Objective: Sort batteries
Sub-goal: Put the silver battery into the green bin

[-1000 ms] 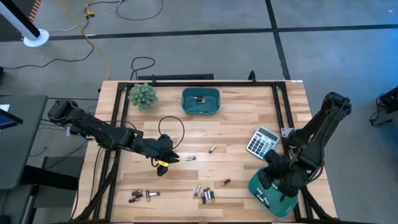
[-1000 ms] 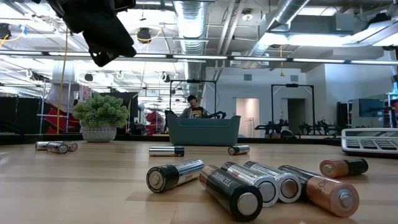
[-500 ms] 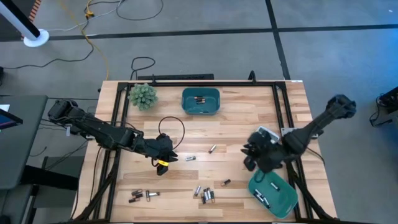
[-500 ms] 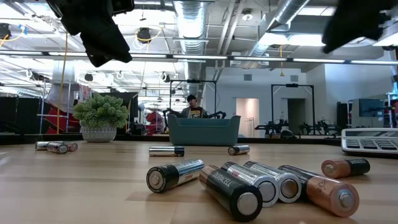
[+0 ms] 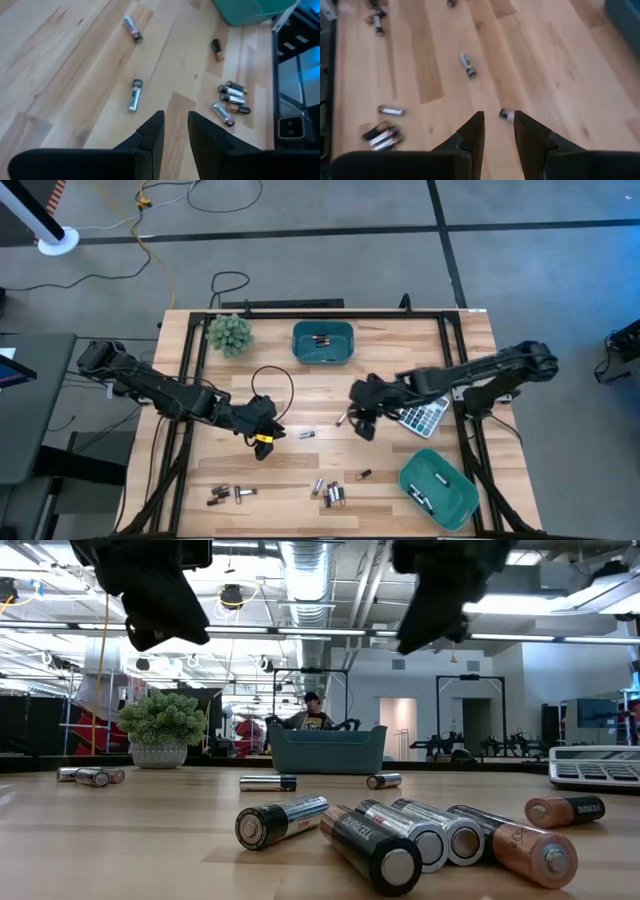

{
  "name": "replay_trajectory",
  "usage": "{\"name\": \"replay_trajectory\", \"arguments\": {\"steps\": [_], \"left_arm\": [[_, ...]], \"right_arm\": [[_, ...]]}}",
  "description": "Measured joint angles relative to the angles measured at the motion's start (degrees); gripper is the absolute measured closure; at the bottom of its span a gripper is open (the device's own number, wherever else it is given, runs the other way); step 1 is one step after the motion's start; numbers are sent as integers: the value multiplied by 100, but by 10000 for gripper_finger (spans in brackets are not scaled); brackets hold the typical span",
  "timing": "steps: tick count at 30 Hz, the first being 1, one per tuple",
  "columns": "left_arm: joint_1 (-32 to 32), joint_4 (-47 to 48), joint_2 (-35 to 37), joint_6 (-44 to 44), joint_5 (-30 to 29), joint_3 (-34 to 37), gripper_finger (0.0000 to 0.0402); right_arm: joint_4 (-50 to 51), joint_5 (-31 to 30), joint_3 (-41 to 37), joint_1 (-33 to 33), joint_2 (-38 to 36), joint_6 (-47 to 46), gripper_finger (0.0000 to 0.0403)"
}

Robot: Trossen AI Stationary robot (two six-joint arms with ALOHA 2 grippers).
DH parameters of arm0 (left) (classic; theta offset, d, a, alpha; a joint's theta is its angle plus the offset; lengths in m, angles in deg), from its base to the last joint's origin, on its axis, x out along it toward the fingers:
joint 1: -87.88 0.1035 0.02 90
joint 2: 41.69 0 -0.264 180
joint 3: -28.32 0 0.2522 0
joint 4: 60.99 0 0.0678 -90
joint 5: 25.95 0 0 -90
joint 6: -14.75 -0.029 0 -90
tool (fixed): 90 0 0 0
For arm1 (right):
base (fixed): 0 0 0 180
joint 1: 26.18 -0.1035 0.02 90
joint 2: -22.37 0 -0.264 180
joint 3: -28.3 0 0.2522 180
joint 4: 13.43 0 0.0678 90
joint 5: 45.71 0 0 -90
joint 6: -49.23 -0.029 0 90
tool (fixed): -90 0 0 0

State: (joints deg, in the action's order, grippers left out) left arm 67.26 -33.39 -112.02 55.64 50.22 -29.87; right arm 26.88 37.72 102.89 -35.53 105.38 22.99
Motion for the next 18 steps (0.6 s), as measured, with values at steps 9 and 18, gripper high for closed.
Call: {"name": "replay_trajectory", "arguments": {"steps": [9,18], "left_arm": [[-7,342,-2,183,-8,2,319],[-7,353,-2,38,-1,2,319]], "right_arm": [[661,389,812,247,1168,1205,285],[2228,390,2097,355,2597,2785,278]]}}
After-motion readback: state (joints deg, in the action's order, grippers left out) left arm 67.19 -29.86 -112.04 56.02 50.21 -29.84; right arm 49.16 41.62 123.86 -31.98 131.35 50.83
